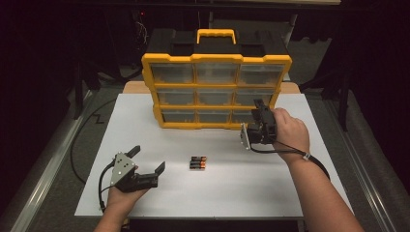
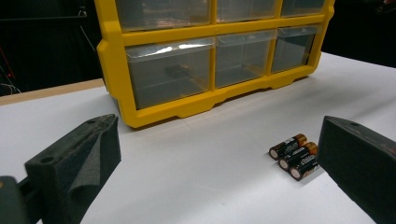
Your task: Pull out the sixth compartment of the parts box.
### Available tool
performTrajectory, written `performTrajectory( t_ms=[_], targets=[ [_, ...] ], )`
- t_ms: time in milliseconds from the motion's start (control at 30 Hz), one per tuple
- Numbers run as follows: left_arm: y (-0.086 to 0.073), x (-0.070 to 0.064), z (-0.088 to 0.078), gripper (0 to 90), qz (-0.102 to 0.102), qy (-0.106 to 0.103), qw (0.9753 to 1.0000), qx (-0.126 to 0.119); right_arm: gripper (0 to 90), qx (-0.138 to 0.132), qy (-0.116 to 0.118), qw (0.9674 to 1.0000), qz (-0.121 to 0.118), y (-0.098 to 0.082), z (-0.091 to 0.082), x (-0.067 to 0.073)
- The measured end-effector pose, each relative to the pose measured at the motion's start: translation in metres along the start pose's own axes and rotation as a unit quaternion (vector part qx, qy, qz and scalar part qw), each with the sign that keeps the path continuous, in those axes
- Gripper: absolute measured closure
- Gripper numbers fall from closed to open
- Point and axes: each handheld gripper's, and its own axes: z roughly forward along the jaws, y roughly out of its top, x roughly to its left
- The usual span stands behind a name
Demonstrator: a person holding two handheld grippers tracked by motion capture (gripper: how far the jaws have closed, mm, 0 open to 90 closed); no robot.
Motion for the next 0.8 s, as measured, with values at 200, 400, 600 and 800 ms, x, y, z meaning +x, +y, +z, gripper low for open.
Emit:
performTrajectory(
  t_ms=[200, 400, 600, 800],
  targets=[
    [0.0, -0.001, 0.0, 1.1, 0.003, -0.002, 1.0, 0.002, 60.4, 0.002, -0.006, 0.9999, 0.013, 0.002, 0.006, -0.01],
    [0.0, -0.001, 0.0, 1.1, 0.004, -0.004, 1.0, 0.002, 64.5, 0.005, -0.009, 0.9999, 0.013, 0.002, 0.011, -0.018],
    [0.0, -0.002, 0.0, 1.1, 0.004, -0.007, 1.0, 0.003, 68.8, 0.017, -0.004, 0.9998, 0.008, 0.004, 0.019, -0.021],
    [0.0, -0.002, 0.0, 1.1, 0.006, -0.009, 0.9999, 0.004, 72.0, 0.025, 0.002, 0.9997, -0.001, 0.005, 0.024, -0.023]
  ],
)
